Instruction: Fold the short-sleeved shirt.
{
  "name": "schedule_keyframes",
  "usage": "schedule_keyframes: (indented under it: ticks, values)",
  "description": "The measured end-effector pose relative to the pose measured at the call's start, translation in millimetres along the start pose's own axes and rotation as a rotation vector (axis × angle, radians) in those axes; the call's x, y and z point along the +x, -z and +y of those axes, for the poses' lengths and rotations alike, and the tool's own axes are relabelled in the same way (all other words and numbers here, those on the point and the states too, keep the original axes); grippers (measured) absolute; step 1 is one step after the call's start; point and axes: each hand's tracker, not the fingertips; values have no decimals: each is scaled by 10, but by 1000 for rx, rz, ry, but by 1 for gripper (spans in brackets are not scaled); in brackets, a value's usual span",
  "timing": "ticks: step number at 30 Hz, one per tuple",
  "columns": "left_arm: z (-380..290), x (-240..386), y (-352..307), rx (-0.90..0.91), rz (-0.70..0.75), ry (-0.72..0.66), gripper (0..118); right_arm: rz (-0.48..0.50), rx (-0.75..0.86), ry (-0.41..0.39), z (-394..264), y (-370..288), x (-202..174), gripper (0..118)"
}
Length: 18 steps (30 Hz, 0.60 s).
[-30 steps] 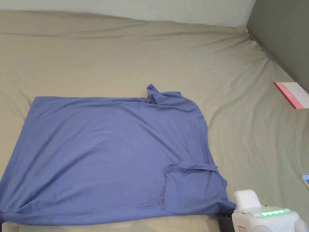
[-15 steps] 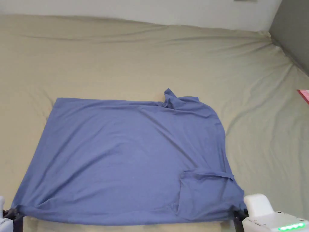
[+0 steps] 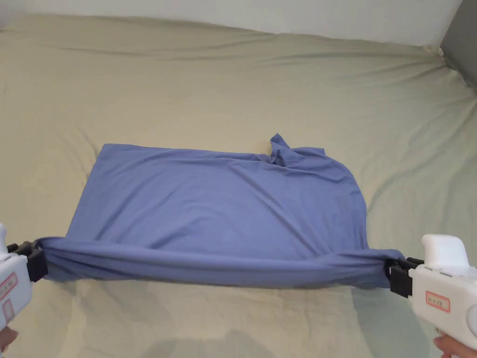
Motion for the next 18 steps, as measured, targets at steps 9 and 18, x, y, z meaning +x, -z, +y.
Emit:
schedule_keyframes:
  ticks: [9, 18]
  values:
    - [201, 211, 835, -78, 34, 71, 5, -59, -160, -8, 349, 1029, 31, 6]
    - [127, 296, 1542, -225, 59, 195, 5, -103, -237, -58, 396, 1485, -139, 6]
